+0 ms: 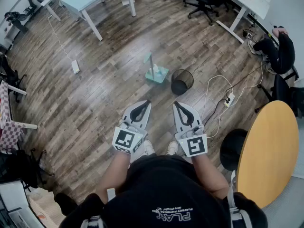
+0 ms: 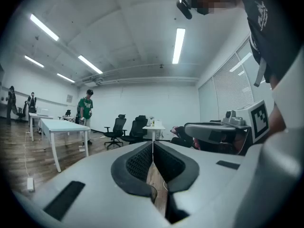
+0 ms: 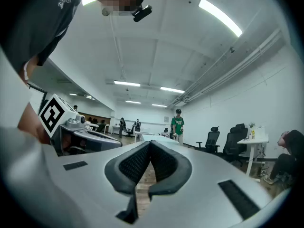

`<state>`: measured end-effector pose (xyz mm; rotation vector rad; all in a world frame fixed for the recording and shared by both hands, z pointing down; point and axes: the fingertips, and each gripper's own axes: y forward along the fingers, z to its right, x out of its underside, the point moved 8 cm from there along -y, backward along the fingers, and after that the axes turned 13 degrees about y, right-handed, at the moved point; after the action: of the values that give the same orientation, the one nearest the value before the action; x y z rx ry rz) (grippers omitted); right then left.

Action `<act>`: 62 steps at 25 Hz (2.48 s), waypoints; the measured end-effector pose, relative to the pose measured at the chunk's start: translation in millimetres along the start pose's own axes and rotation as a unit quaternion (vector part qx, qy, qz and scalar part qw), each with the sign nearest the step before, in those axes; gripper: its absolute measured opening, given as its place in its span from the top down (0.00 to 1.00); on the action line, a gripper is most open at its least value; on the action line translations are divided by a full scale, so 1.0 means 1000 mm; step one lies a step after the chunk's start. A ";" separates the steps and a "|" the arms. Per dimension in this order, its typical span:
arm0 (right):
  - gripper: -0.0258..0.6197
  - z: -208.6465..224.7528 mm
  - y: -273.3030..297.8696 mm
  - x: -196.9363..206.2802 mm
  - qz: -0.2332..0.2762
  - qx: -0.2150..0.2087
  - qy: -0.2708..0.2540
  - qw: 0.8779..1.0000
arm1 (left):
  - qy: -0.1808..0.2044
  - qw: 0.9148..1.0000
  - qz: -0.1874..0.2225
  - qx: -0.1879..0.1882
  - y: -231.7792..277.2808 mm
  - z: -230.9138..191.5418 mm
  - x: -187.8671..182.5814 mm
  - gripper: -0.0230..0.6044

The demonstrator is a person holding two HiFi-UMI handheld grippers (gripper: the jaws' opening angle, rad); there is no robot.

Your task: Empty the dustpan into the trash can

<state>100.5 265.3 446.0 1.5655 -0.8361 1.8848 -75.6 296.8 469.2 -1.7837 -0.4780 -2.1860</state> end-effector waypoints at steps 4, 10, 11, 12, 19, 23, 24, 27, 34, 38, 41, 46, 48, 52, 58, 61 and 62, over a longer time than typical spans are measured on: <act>0.92 -0.013 0.012 0.001 0.001 -0.001 -0.008 1.000 | 0.001 1.000 0.000 0.005 -0.009 -0.013 0.003 0.93; 0.92 -0.033 0.025 0.011 -0.006 0.006 -0.018 1.000 | 0.000 1.000 0.003 0.015 -0.022 -0.034 0.012 0.93; 0.92 -0.037 0.028 0.013 -0.005 0.008 -0.017 1.000 | -0.001 1.000 0.003 0.017 -0.024 -0.038 0.013 0.93; 0.92 -0.040 0.029 0.014 -0.002 0.010 -0.014 1.000 | -0.002 1.000 0.003 0.019 -0.026 -0.042 0.014 0.93; 0.92 -0.055 0.028 0.017 0.004 0.018 -0.008 1.000 | -0.008 1.000 -0.004 0.021 -0.034 -0.056 0.023 0.93; 0.92 -0.042 0.037 0.018 0.002 0.021 0.000 1.000 | -0.006 1.000 -0.010 0.026 -0.021 -0.060 0.025 0.93; 0.92 -0.038 0.041 0.018 0.002 0.020 0.001 1.000 | -0.006 1.000 -0.011 0.026 -0.016 -0.062 0.026 0.93; 0.92 -0.024 0.059 0.018 0.003 0.013 -0.002 1.000 | -0.004 1.000 -0.015 0.025 0.000 -0.070 0.026 0.93; 0.92 0.022 0.101 0.008 0.012 -0.010 -0.006 1.000 | 0.007 1.000 -0.019 0.017 0.053 -0.092 0.019 0.93; 0.92 0.058 0.121 0.005 0.016 -0.012 -0.002 1.000 | 0.010 1.000 -0.025 0.012 0.091 -0.102 0.019 0.93; 0.92 0.083 0.134 0.003 0.016 -0.016 0.002 1.000 | 0.011 1.000 -0.027 0.005 0.116 -0.107 0.015 0.93; 0.92 0.119 0.154 -0.001 0.017 -0.028 0.004 0.999 | 0.015 1.000 -0.025 -0.012 0.150 -0.116 0.002 0.93; 0.92 0.127 0.159 -0.003 0.019 -0.037 0.005 0.999 | 0.016 0.999 -0.027 -0.020 0.158 -0.118 0.001 0.93; 0.92 0.145 0.172 -0.003 0.016 -0.040 0.008 0.999 | 0.019 0.999 -0.030 -0.034 0.173 -0.130 0.004 0.93; 0.92 0.158 0.190 0.001 0.015 -0.032 0.016 0.999 | 0.014 0.999 -0.033 -0.040 0.188 -0.152 0.009 0.93; 0.92 0.161 0.204 0.007 0.009 -0.024 0.017 1.000 | 0.010 0.999 -0.033 -0.032 0.198 -0.164 0.015 0.93; 0.92 0.162 0.209 0.009 0.008 -0.022 0.016 1.000 | 0.009 0.999 -0.032 -0.028 0.202 -0.169 0.017 0.93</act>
<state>47.6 6.0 451.2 1.5025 -0.8716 1.8848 -145.5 42.5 470.5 -1.7987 -0.4817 -2.2786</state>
